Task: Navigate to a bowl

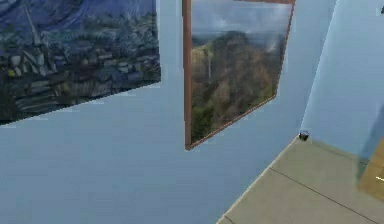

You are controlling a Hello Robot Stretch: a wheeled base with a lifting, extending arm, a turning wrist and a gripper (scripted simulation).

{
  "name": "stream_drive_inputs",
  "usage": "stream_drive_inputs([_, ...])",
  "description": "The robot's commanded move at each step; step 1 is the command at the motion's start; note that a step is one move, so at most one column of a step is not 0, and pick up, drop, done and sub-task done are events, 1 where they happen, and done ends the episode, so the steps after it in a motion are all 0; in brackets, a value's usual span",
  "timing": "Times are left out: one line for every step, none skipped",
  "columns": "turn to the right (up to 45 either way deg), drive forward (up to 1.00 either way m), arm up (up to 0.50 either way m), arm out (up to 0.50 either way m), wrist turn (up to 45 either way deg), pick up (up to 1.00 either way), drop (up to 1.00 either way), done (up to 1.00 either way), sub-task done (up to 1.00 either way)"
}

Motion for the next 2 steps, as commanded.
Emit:
stream_drive_inputs([30.0, 0.0, 0.0, 0.0, 0.0, 0.0, 0.0, 0.0, 0.0])
stream_drive_inputs([0.0, 0.75, 0.0, 0.0, 0.0, 0.0, 0.0, 0.0, 0.0])
